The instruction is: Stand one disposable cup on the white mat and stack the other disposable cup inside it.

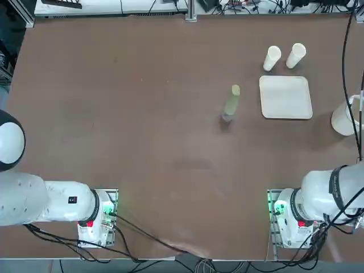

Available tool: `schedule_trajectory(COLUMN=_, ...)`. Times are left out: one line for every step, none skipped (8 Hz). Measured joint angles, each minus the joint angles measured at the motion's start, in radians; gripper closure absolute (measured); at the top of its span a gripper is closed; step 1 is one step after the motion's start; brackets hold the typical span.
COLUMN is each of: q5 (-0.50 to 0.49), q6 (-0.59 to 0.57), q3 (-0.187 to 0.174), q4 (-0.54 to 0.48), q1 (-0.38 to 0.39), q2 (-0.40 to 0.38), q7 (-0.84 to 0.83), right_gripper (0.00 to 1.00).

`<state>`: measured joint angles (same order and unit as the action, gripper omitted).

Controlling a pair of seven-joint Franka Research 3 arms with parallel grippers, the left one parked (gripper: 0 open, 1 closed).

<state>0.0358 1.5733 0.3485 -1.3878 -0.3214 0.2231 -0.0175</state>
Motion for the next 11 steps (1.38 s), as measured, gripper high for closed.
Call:
schedule_trajectory(q5=0.0, q6=0.007, q3=0.0, q4=-0.001, q1=0.001, q2=0.022, q7=0.0, right_gripper=0.0)
schedule_trajectory(q5=0.0, q6=0.027, q3=0.0, q4=-0.001, q1=0.002, q2=0.045, q7=0.0, right_gripper=0.0)
schedule_trajectory(q5=0.0, q6=0.055, q3=0.0, q4=-0.001, q1=0.002, q2=0.06, q7=0.0, right_gripper=0.0)
schedule_trajectory(q5=0.0, q6=0.072, q3=0.0, q4=-0.001, q1=0.003, q2=0.068, q7=0.0, right_gripper=0.0)
schedule_trajectory(q5=0.002, q6=0.079, q3=0.0, q4=-0.001, q1=0.006, q2=0.074, q7=0.0, right_gripper=0.0)
schedule_trajectory(q5=0.011, q6=0.088, q3=0.0, q4=-0.001, q1=0.012, q2=0.079, q7=0.0, right_gripper=0.0)
schedule_trajectory(q5=0.019, q6=0.096, q3=0.0, q4=-0.001, q1=0.021, q2=0.085, q7=0.0, right_gripper=0.0)
schedule_trajectory(q5=0.022, q6=0.105, q3=0.0, q4=-0.001, q1=0.028, q2=0.093, q7=0.0, right_gripper=0.0)
schedule_trajectory(q5=0.023, q6=0.119, q3=0.0, q4=-0.003, q1=0.03, q2=0.105, q7=0.0, right_gripper=0.0)
schedule_trajectory(q5=0.023, q6=0.141, q3=0.0, q4=-0.005, q1=0.03, q2=0.124, q7=0.0, right_gripper=0.0)
schedule_trajectory(q5=0.023, q6=0.171, q3=0.0, q4=-0.008, q1=0.031, q2=0.152, q7=0.0, right_gripper=0.0)
